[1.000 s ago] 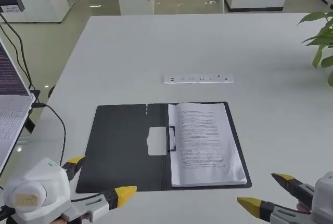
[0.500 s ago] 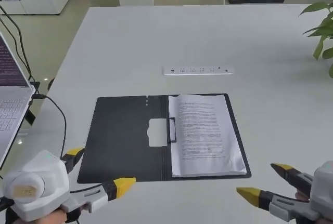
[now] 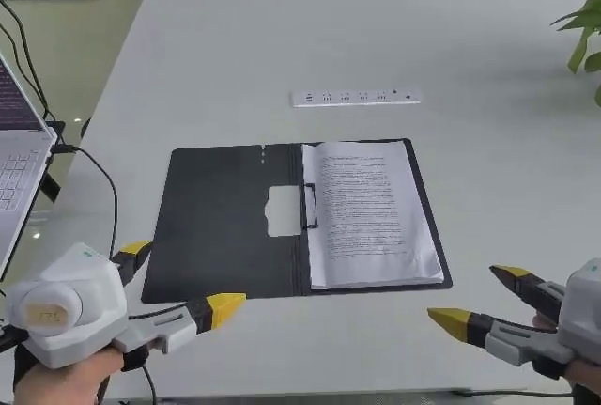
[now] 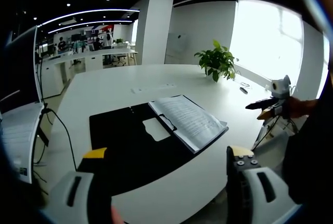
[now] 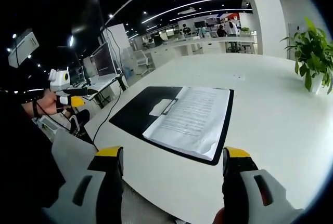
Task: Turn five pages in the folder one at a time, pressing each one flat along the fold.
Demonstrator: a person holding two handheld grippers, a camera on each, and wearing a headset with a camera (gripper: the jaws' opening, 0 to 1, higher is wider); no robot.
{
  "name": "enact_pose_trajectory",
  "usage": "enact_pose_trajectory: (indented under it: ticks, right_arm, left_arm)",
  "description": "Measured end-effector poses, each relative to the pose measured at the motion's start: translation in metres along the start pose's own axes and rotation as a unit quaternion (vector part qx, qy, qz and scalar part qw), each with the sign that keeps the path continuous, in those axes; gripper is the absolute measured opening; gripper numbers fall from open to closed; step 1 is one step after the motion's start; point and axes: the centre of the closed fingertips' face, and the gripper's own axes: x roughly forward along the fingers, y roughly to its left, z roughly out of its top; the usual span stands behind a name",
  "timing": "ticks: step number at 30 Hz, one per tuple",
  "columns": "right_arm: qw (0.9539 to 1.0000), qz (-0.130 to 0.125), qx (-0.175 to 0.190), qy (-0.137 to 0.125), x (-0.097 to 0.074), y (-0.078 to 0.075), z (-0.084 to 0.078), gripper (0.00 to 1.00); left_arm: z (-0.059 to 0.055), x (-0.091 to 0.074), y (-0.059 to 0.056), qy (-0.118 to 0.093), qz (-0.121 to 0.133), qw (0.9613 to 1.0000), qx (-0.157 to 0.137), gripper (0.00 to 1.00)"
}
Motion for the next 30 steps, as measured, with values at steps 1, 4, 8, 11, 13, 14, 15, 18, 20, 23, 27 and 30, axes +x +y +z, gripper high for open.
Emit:
enact_pose_trajectory:
  ticks: [1,4,8,11,13,14,15,18,20,23,27,30]
  right_arm:
    - [1.0000,0.000,0.001,0.000,0.000,0.000,0.000,0.78]
    - [1.0000,0.001,0.000,0.003,0.000,-0.001,0.000,0.77]
    - [1.0000,0.001,0.000,0.004,0.000,-0.002,0.000,0.77]
    - [1.0000,-0.002,0.003,0.003,-0.001,-0.005,0.000,0.77]
    - [1.0000,-0.003,0.005,0.001,-0.002,-0.005,0.000,0.77]
    - [1.0000,-0.003,0.006,0.001,-0.002,-0.006,0.000,0.77]
    - [1.0000,-0.004,0.006,0.003,-0.002,-0.006,-0.001,0.77]
    - [1.0000,-0.005,0.006,0.005,-0.002,-0.006,-0.002,0.77]
    - [0.9999,-0.006,0.008,0.003,-0.002,-0.006,-0.001,0.77]
    - [0.9999,-0.009,0.011,0.002,-0.003,-0.007,-0.001,0.77]
    - [0.9998,-0.011,0.015,0.000,-0.004,-0.010,-0.002,0.77]
    - [0.9997,-0.014,0.018,0.001,-0.004,-0.011,-0.002,0.77]
  left_arm:
    - [0.000,0.000,0.001,0.000,0.001,1.0000,0.000,0.92]
    - [0.001,0.002,0.001,0.000,-0.001,1.0000,0.000,0.92]
    - [0.002,0.007,-0.002,0.002,-0.006,1.0000,0.003,0.92]
    - [0.005,0.012,-0.004,0.005,-0.013,0.9999,0.009,0.92]
    - [0.009,0.017,-0.006,0.004,-0.019,0.9997,0.012,0.92]
    - [0.011,0.019,-0.007,0.003,-0.023,0.9997,0.013,0.92]
    - [0.014,0.023,-0.010,0.002,-0.028,0.9995,0.018,0.92]
    - [0.021,0.033,-0.016,0.002,-0.041,0.9988,0.026,0.92]
    - [0.023,0.041,-0.021,0.003,-0.050,0.9983,0.030,0.92]
    - [0.026,0.052,-0.029,0.007,-0.065,0.9972,0.037,0.91]
    - [0.030,0.070,-0.043,0.011,-0.088,0.9950,0.045,0.91]
    - [0.034,0.086,-0.054,0.014,-0.105,0.9930,0.051,0.91]
